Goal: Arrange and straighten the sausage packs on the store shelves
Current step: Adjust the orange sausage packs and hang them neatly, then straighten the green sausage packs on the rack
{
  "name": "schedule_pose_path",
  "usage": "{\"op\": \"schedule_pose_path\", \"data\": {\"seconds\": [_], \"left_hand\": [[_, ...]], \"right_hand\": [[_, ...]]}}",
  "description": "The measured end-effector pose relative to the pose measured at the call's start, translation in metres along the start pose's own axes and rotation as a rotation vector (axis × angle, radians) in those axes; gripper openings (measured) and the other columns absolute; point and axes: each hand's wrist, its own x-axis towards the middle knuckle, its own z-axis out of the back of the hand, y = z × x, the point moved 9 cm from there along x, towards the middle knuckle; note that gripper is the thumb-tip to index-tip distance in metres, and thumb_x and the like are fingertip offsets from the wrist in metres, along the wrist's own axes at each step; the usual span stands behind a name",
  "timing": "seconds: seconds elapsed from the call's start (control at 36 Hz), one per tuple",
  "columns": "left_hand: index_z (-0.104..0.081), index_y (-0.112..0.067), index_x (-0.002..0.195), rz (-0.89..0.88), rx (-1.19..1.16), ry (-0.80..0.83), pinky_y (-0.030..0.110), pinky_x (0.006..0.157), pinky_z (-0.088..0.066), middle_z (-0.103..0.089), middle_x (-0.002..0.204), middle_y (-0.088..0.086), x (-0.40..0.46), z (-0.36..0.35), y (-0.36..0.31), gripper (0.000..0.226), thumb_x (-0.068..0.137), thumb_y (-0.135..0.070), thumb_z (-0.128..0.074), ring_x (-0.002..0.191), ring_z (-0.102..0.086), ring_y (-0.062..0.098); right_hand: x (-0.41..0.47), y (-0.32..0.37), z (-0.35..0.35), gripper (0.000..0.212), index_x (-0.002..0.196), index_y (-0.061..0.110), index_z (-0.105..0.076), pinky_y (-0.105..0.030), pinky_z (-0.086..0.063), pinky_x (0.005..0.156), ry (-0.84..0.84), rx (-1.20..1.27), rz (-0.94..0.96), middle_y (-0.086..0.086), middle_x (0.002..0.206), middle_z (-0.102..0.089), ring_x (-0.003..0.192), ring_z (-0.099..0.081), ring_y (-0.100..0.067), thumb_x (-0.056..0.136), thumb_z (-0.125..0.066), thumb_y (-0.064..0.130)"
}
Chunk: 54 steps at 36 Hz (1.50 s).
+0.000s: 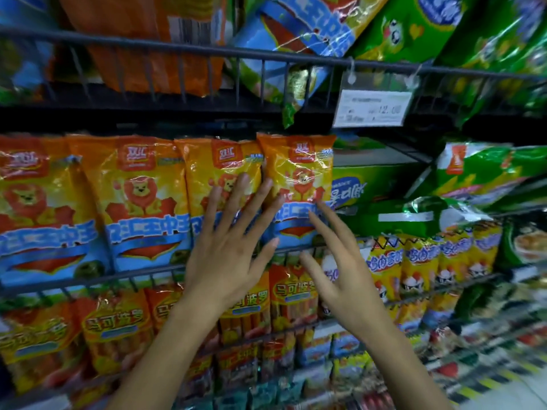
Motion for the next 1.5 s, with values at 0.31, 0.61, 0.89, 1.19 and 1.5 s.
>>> {"op": "schedule_pose_path", "data": {"seconds": [0.31, 0.61, 0.89, 1.19, 1.5], "left_hand": [[-0.046, -0.025, 0.151, 0.081, -0.535, -0.209, 0.045, 0.124, -0.023, -0.034, 0.161, -0.011, -0.006, 0.004, -0.076, 0.050, 0.103, -0.039, -0.051, 0.155, -0.022, 0.017], [-0.029, -0.043, 0.155, 0.247, -0.798, -0.068, 0.009, 0.119, -0.015, -0.023, 0.156, -0.038, 0.050, -0.017, -0.170, 0.067, 0.097, -0.042, -0.062, 0.148, -0.020, -0.008], [-0.030, -0.050, 0.153, 0.273, -0.771, -0.015, 0.015, 0.114, -0.022, -0.029, 0.157, -0.033, 0.088, -0.019, -0.177, 0.076, 0.088, -0.047, -0.070, 0.147, -0.021, -0.009], [-0.060, -0.035, 0.133, 0.392, -0.813, -0.145, 0.035, 0.100, -0.054, -0.067, 0.122, -0.023, 0.083, -0.010, -0.135, 0.067, 0.072, -0.045, -0.086, 0.120, -0.062, 0.004], [-0.067, -0.014, 0.125, 0.567, -1.107, -0.380, 0.020, 0.090, -0.055, -0.074, 0.116, -0.010, 0.069, 0.006, -0.091, 0.049, 0.078, -0.017, -0.083, 0.111, -0.068, 0.004]], "right_hand": [[-0.062, -0.061, 0.090, 0.040, 0.134, 0.042, -0.061, -0.016, -0.042, 0.106, -0.129, 0.401, -0.161, 0.027, 0.143, -0.052, 0.137, -0.045, 0.003, 0.097, -0.058, 0.026], [-0.076, -0.153, 0.162, 0.049, 0.136, 0.039, -0.056, -0.031, -0.050, 0.101, -0.206, 0.660, -0.362, 0.020, 0.135, -0.062, 0.123, -0.059, 0.001, 0.088, -0.064, 0.029], [-0.053, -0.166, 0.151, 0.061, 0.128, 0.067, -0.038, -0.034, -0.044, 0.112, -0.091, 0.750, -0.398, 0.030, 0.147, -0.046, 0.135, -0.045, 0.006, 0.076, -0.069, 0.054], [-0.033, -0.130, 0.149, 0.074, 0.147, 0.053, -0.032, -0.028, -0.041, 0.113, 0.004, 0.700, -0.196, 0.040, 0.143, -0.044, 0.136, -0.042, 0.011, 0.088, -0.070, 0.032], [-0.020, -0.115, 0.129, 0.071, 0.151, 0.044, -0.033, -0.031, -0.039, 0.114, 0.005, 0.658, -0.128, 0.033, 0.147, -0.046, 0.139, -0.042, 0.005, 0.091, -0.067, 0.027]]}}
